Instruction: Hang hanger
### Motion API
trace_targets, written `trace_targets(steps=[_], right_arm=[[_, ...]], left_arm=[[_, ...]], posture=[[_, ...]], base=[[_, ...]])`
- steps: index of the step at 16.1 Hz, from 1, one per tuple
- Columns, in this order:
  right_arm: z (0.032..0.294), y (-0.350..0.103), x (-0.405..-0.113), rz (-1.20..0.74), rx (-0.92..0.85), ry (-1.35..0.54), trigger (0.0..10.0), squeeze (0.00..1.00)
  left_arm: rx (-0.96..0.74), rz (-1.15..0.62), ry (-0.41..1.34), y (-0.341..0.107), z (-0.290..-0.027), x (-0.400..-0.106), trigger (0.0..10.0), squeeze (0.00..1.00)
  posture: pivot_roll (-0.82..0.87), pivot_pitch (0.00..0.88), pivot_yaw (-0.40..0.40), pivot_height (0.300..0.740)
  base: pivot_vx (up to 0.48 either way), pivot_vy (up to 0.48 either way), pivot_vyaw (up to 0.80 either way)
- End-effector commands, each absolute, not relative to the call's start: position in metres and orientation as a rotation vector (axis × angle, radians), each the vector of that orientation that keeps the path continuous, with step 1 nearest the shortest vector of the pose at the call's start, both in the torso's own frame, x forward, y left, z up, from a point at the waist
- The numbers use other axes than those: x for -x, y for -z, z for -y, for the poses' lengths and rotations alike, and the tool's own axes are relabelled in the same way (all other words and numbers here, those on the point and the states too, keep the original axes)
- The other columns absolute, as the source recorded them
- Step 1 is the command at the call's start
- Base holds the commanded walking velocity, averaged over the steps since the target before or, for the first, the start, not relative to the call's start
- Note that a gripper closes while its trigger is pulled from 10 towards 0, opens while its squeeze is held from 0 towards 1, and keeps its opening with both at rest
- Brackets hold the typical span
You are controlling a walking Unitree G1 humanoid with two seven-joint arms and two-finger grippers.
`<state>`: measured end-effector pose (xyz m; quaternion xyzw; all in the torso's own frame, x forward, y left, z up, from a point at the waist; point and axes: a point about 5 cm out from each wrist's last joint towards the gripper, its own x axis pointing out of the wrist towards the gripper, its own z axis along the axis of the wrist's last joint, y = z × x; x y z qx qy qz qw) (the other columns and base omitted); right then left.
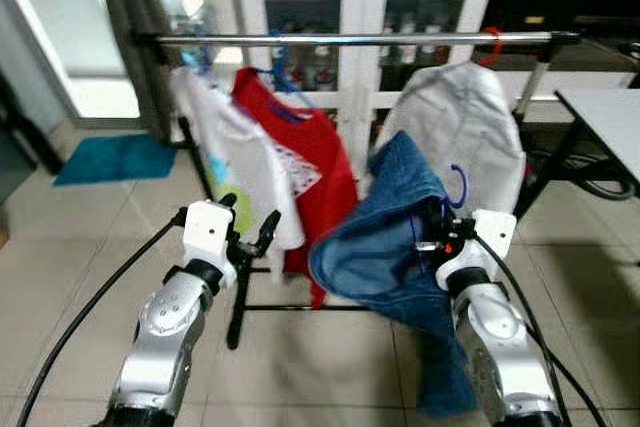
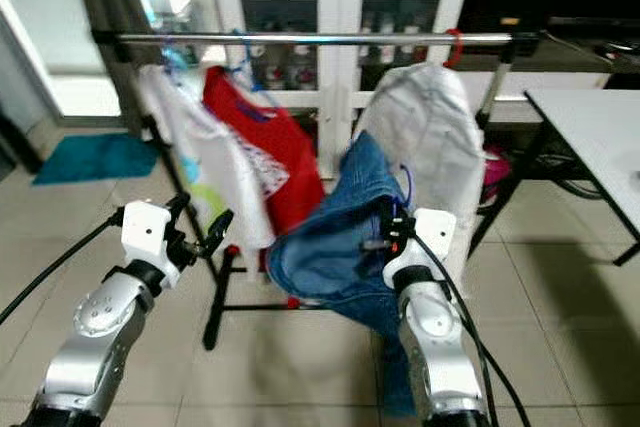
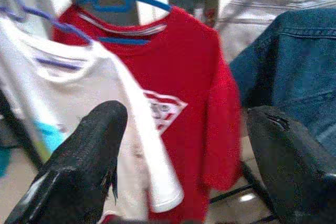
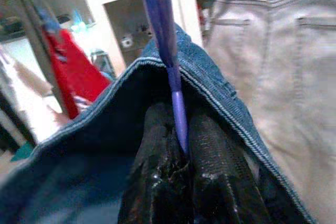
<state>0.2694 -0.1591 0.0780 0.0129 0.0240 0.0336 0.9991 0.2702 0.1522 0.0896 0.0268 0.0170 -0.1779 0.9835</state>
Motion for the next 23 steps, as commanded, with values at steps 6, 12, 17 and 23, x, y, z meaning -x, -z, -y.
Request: trace_targets(steps=[6,12,17,23], right_arm=[[0.158,-0.092,-0.277,0.003,-0.025,-0.062,10.0,0.0],[0.159,-0.091,-0.279,-0.018,-0.036,-0.069,10.0,0.0],[0.162,-0.098,-0.285,0.006,-0.003,-0.078,10.0,0.0],[0.161,-0.119,-0.296,0.071,-0.013,-0.121,10.0,0.0]], left_arm=[[-0.063,-0.033,0.404,-0.091,-0.149,-0.269,10.0,0.0],[-0.069,-0.021,0.442,-0.095,-0.144,-0.268,10.0,0.0],[-0.077,-0.018,0.448,-0.097,-0.144,-0.27,10.0,0.0],[-0.158,0.001,0.529,-0.113,-0.147,-0.274,10.0,0.0]], posture=[[-0.13,0.0,0.03,0.74],[-0.13,0.0,0.029,0.74],[-0.13,0.0,0.026,0.74],[-0.11,0.0,0.022,0.74]], base=[[0.359,0.0,0.0],[0.358,0.0,-0.4],[0.359,0.0,0.0],[0.358,0.0,0.0]])
